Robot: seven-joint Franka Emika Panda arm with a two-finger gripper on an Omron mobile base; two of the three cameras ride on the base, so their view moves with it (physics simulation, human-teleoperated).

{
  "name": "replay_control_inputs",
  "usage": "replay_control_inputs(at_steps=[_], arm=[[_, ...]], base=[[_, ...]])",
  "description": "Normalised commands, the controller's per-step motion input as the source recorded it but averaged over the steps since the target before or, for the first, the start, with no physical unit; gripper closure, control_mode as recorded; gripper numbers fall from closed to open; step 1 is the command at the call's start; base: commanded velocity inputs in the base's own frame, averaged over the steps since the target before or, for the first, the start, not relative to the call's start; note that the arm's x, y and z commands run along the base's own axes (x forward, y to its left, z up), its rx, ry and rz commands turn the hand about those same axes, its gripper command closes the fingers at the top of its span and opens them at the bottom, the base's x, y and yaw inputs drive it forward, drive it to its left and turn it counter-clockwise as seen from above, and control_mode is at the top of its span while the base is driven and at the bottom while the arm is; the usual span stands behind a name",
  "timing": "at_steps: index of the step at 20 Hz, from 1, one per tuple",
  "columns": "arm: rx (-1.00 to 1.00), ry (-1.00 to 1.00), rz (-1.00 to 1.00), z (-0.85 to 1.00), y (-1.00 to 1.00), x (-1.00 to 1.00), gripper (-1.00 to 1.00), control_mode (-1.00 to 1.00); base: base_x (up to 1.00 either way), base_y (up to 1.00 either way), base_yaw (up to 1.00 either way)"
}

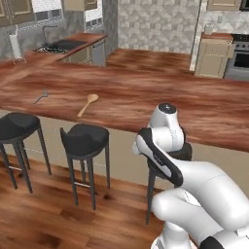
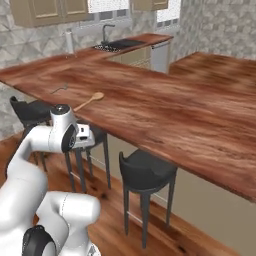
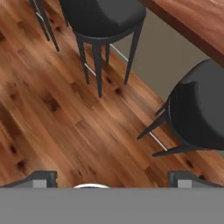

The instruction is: Pick up the metallic utensils from the counter and place them in the open drawer. Make sure not to pick up any wooden utensils.

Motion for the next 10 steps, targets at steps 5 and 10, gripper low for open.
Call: replay_control_inputs(at_steps=[5, 10], arm=[[0.0, 0.0, 0.0, 0.0, 0.0, 0.0, -1.0, 1.0], [0.0, 0.0, 0.0, 0.0, 0.0, 0.0, -1.0, 1.0]], base=[[0.04, 1.0, -0.46], [0.06, 1.0, -0.46]])
